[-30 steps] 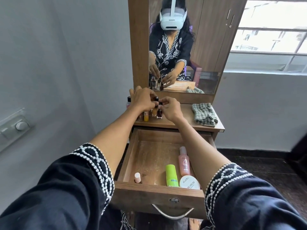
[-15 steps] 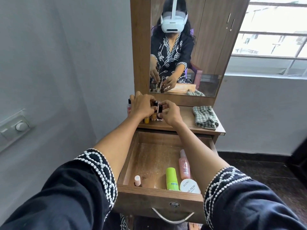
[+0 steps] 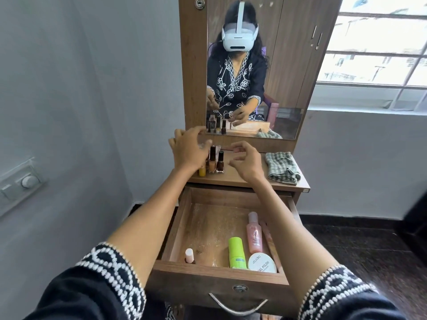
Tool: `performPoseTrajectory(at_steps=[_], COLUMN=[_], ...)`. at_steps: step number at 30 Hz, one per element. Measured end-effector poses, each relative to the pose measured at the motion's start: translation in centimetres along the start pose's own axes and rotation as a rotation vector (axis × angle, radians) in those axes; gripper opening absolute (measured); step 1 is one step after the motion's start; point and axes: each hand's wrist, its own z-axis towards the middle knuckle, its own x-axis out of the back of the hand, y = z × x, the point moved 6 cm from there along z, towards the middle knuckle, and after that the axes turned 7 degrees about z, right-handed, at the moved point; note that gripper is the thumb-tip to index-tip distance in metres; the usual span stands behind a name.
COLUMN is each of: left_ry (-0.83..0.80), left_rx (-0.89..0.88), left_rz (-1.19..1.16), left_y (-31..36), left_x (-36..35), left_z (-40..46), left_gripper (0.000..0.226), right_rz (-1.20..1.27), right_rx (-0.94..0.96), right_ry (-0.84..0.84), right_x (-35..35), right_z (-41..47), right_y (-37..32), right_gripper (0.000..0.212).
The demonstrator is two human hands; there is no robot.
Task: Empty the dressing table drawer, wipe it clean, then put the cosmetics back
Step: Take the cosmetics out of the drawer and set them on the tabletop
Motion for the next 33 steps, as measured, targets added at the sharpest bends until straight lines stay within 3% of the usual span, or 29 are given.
performPoseTrajectory(at_steps=[4,7,12,14,19,24,33], left_ry=[0.233,0.253,0.247,0.159,-0.253,-0.571,-0.804], left_rx=[0.188,0.267,0.213,0.171,0.019,0.089,0.243], left_rz=[-0.138,-0.249,-0.412,-0.404,-0.351,-0.177,0.070], left_y=[-1.8,-3.1,-2.7,-2.3,-1.9,-3.7,-5.6], left_x=[4.8,7.4,10.1,10.0,7.4,3.7,1.2], left_z=[-2.7,-5.4,-10.5,-12.4,-15.9,-18.1,-19.4], left_gripper=[0.027,0.025,0.023,0.023,0.034,0.042,0.043], right_rz=[0.093,0.170,0.275,0.308,0.248,0.111,-0.225], right_rx=[0.041,0.081,0.099,0.075,0.018,-0.095,-0.158], right_ry=[0.053,0.045,0.029,-0.011,-0.118,-0.305,-0.645], right_x=[2.7,3.8,3.5,2.6,0.0,-3.0,-7.4], right_z=[-2.4,-5.0,-9.4,-11.2,-14.7,-16.5,-17.0], right_y=[-1.3,-2.5,-3.4,-3.0,-1.1,1.0,2.3], right_gripper=[0.037,0.039,0.039,0.040,0.041,0.037,0.036])
